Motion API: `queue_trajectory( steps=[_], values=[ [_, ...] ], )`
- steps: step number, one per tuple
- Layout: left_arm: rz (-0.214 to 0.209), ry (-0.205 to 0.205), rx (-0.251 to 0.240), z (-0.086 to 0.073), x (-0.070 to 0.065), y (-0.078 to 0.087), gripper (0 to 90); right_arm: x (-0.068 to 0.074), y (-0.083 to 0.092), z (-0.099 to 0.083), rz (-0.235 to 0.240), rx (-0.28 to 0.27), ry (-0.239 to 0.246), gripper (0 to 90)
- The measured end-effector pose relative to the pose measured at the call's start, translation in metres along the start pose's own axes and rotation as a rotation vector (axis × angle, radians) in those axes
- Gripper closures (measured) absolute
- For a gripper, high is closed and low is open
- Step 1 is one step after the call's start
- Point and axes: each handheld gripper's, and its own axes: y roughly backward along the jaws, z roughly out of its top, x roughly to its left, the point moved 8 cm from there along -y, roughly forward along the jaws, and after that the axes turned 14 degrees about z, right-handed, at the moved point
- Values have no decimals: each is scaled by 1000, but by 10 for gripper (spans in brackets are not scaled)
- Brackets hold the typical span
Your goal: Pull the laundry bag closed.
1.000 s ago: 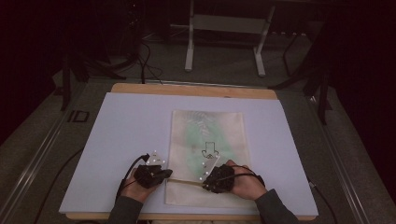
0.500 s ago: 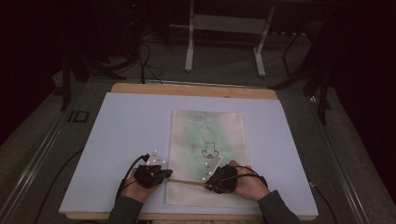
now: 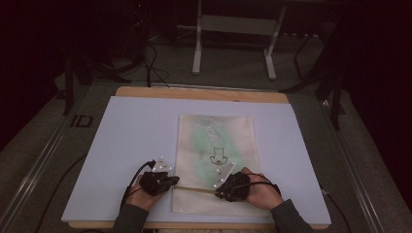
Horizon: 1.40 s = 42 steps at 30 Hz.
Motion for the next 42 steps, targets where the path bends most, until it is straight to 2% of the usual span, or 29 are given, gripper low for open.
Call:
queue_trajectory(
  steps=[42],
  values=[
    [4,-3,0,0,0,0,895,1,16,-11,-12,-25,-7,823]
  ],
)
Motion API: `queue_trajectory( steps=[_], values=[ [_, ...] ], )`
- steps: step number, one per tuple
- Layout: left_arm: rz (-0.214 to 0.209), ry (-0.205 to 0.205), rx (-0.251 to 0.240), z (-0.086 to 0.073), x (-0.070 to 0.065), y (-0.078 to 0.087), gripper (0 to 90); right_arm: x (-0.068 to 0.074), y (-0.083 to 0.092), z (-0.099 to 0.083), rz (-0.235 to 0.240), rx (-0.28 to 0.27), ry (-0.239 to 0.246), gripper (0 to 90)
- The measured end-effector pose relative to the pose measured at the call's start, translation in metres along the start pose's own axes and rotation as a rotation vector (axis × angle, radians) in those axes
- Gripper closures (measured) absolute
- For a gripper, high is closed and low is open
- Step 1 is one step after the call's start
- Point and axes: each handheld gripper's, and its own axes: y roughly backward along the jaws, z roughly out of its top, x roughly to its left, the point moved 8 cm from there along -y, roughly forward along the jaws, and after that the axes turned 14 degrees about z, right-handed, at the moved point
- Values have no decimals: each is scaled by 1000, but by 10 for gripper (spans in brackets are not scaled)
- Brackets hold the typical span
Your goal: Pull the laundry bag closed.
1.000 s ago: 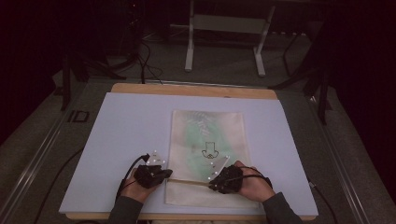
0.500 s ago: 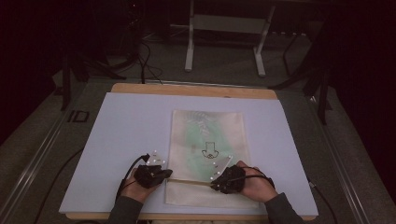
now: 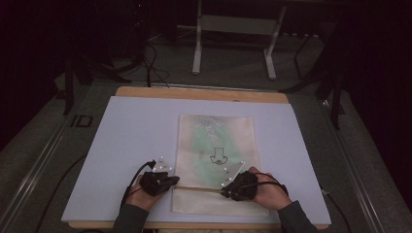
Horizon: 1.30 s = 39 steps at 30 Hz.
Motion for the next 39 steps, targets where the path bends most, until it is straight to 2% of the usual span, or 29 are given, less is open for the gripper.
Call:
queue_trajectory(
  steps=[14,15,39],
  values=[
    [-1,1,0,0,0,0,895,0,7,-8,-4,-8,-13,823],
    [-1,1,0,0,0,0,896,0,8,-10,-7,8,-17,823],
    [-1,0,1,0,0,0,896,-1,20,-22,-12,-14,-34,823]
  ],
)
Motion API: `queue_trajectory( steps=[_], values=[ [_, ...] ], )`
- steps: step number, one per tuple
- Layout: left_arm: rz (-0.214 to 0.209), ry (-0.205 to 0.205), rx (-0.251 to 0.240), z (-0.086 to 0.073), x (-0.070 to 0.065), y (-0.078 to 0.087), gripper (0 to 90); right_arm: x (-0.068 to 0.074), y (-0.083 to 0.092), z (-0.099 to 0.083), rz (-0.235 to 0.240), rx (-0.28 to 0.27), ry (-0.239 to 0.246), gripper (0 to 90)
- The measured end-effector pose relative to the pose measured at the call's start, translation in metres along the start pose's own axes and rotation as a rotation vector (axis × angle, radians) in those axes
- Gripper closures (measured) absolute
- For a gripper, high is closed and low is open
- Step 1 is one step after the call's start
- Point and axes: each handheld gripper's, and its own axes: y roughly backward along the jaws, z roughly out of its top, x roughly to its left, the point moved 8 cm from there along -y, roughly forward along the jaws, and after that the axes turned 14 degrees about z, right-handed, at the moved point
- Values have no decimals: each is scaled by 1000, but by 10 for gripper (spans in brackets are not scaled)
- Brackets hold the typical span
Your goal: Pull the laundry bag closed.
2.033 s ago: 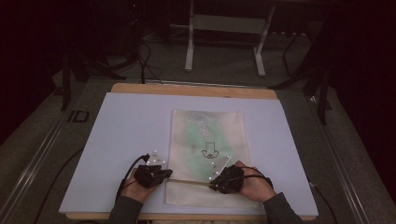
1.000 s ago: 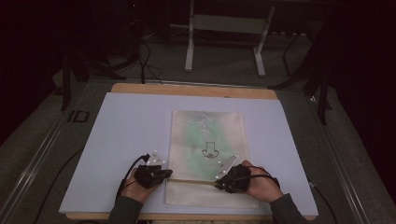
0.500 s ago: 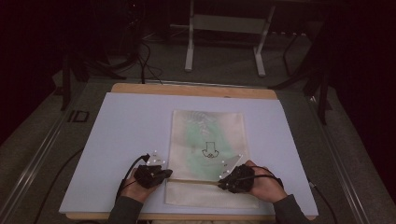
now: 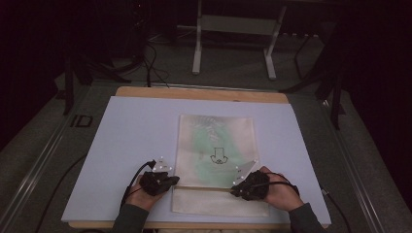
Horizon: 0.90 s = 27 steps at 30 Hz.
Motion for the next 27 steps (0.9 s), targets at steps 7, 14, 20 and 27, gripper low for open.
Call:
queue_trajectory(
  steps=[7,14,20,27],
  values=[
    [2,-3,1,0,0,0,895,0,5,-5,-6,-3,-11,823],
    [0,-2,0,0,0,0,895,-1,8,-9,-9,2,-16,823],
    [1,-2,0,0,0,0,895,-1,12,-12,-9,-11,-23,823],
    [1,-2,1,0,0,0,896,-2,16,-18,-13,-14,-36,823]
  ],
)
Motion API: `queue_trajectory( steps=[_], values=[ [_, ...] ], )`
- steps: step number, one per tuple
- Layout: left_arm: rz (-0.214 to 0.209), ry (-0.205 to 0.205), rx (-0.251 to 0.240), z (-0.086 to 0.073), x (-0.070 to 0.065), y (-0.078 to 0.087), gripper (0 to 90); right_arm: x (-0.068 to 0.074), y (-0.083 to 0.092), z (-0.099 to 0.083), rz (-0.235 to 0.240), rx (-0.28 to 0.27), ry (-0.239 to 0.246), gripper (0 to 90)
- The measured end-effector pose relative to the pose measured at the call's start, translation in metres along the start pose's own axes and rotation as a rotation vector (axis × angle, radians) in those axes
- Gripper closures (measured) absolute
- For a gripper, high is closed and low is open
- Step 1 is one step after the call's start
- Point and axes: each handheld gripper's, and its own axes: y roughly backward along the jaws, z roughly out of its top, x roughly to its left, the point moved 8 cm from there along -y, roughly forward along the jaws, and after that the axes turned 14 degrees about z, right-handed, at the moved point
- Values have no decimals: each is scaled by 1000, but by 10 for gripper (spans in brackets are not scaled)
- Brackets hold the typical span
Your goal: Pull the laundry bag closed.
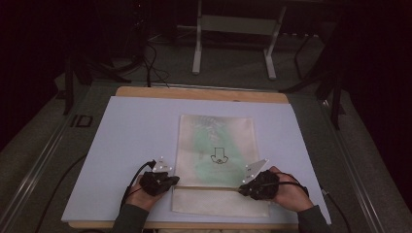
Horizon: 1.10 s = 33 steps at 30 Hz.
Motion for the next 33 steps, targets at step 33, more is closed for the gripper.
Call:
queue_trajectory(
  steps=[33],
  values=[
    [2,-2,1,0,0,0,896,-2,16,-26,-6,-10,-55,823]
  ],
)
